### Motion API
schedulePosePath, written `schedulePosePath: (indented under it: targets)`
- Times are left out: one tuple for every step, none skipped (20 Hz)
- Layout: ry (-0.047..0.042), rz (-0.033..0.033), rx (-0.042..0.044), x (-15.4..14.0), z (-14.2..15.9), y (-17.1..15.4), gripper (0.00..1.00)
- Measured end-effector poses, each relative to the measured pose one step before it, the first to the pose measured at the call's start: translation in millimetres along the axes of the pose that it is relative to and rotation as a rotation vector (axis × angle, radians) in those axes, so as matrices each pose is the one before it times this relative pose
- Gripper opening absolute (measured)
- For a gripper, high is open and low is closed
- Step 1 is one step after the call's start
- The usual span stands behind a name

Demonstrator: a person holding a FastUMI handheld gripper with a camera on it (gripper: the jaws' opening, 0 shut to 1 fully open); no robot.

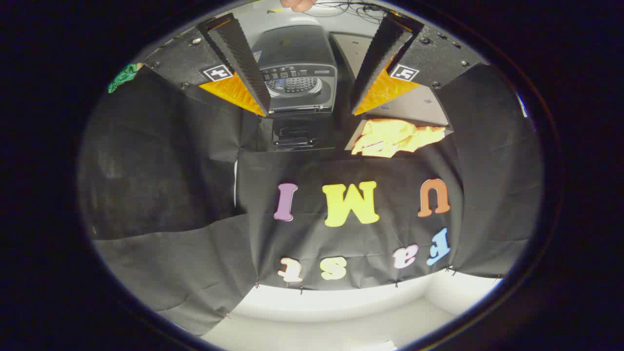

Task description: Put the clothes into the washing machine and then close the washing machine lid.

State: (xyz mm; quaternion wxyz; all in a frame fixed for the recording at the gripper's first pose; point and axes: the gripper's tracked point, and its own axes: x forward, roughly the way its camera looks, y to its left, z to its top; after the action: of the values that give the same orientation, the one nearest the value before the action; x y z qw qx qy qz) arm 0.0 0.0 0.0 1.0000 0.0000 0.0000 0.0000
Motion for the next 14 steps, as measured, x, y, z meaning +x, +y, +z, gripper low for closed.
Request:
schedulePosePath:
  targets:
    - [-0.01038,0.00916,-0.00695,-0.11,3.72,2.49,1.0]
    - [-0.00715,0.00068,-0.00936,-0.63,3.36,1.05,1.0]
    - [-0.00088,0.00326,-0.00437,1.11,-1.03,0.35,1.0]
    - [0.00278,0.00765,-0.00027,0.45,-0.11,3.27,1.0]
    - [0.00496,0.00179,-0.00009,-0.19,-2.09,1.8,1.0]
    - [0.00414,0.00238,0.00152,-0.35,-0.87,0.99,1.0]
    - [-0.0004,0.00261,0.00208,-0.46,-0.05,1.78,1.0]
    - [-0.00163,0.00106,-0.00014,-0.64,0.64,1.56,1.0]
    - [-0.001,0.00225,-0.0038,-0.13,-0.86,1.75,1.0]
    - [-0.00212,0.00012,-0.00498,-0.37,1.4,0.11,1.0]
    - [-0.00062,0.00188,-0.0048,0.48,-0.98,0.13,1.0]
    - [-0.00071,0.00083,-0.00207,0.7,0.48,0.73,1.0]
    - [-0.00031,-0.00117,0.0012,0.99,-0.2,-0.33,1.0]
    - [-0.00077,-0.00178,0.00381,0.05,1.17,-0.3,1.0]
